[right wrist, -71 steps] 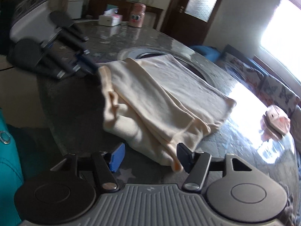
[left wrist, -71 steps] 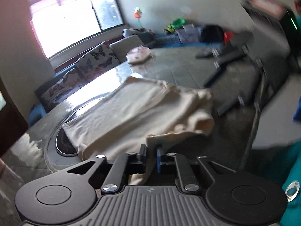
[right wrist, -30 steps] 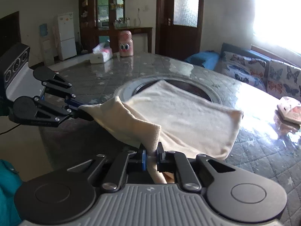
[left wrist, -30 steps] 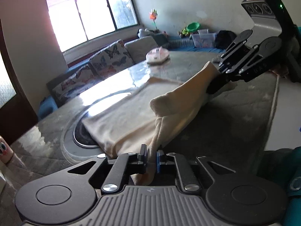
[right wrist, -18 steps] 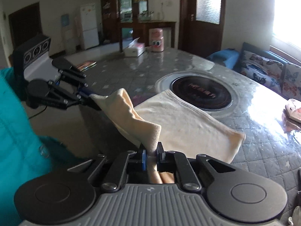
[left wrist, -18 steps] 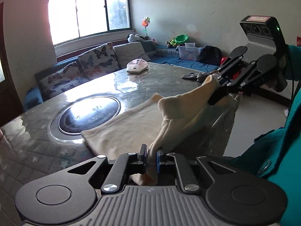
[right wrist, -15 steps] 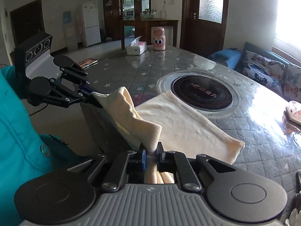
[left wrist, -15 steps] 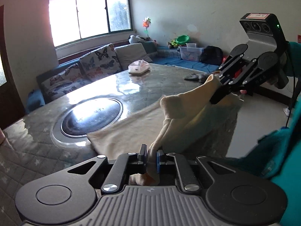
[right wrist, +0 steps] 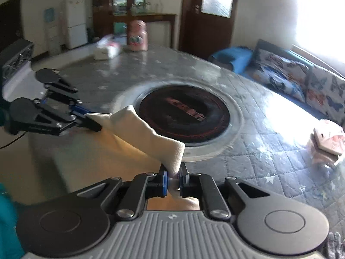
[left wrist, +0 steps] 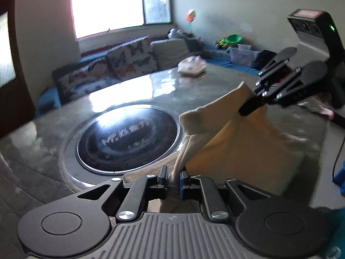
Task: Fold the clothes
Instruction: 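Fold the held end with the right gripper over the stack and lower it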
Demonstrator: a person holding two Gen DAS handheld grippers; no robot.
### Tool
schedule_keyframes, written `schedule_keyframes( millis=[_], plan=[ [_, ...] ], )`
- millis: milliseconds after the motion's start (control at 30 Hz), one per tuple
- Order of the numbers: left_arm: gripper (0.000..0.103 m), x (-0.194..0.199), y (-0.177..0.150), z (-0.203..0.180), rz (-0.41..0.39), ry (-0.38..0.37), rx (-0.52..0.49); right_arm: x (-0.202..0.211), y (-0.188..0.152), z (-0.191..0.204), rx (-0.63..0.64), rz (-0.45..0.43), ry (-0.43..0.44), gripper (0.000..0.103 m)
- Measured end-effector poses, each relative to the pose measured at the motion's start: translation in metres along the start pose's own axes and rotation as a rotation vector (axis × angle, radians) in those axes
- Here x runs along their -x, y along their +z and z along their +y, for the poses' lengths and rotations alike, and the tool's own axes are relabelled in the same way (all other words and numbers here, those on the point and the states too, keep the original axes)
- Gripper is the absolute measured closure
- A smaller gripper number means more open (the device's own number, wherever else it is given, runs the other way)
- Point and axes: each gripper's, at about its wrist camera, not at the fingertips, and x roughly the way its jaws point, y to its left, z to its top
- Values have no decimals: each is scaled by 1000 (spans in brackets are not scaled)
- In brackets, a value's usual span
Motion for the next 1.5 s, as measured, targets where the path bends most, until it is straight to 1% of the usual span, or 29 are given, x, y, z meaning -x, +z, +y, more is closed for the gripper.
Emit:
schedule_keyframes(
  millis=[100,133,200,233,267,367,500,567,600,633,700,767,833,900,933,967,1067,1167,1300,1433,1500],
  plan=[
    [91,-24,-3,9,26,26,52,-31,-8,-9,-49,7,-33,93],
    [89,-28,-4,12,27,39,68,-39,-12,-11,-71,3,-43,92],
    [86,-32,-4,16,24,61,99,-49,-19,-15,-116,-14,-81,85],
    [82,-32,-4,17,21,75,110,-51,-23,-16,-134,-24,-101,77],
    [79,-32,-4,19,19,91,119,-52,-25,-16,-145,-35,-117,74],
    [76,-31,-4,22,25,120,129,-44,-30,-17,-186,-80,-157,73],
    [65,-35,-3,22,37,164,148,-24,-36,-10,-210,-150,-190,74],
    [54,-36,0,23,38,187,179,-18,-41,-5,-229,-166,-181,76],
    [52,-35,2,23,36,192,194,-18,-42,-5,-240,-157,-163,77],
    [51,-33,4,22,30,186,206,-20,-43,-5,-249,-149,-153,80],
    [42,-28,9,18,9,170,220,-25,-45,-9,-263,-132,-162,82],
    [25,-18,15,10,-24,142,225,-30,-47,-19,-313,-116,-169,84],
    [23,-9,20,1,-55,115,227,-36,-48,-28,-360,-108,-175,87],
    [17,-3,23,-8,-73,90,229,-37,-49,-34,-383,-110,-177,88],
    [7,0,23,-12,-80,69,235,-36,-49,-35,-387,-113,-175,88],
    [0,1,23,-17,-86,48,239,-34,-47,-34,-381,-120,-165,88],
    [0,3,20,-29,-97,0,230,-32,-39,-24,-334,-139,-107,88],
    [0,1,15,-36,-83,-10,211,-41,-30,-15,-276,-123,-68,88],
    [0,3,7,-35,-75,-31,214,-61,-23,-14,-254,-84,-59,89],
    [0,9,-1,-34,-68,-45,213,-64,-18,-16,-267,-91,-56,89],
    [0,12,-5,-36,-63,-47,197,-59,-14,-11,-250,-103,-31,87]
  ],
)
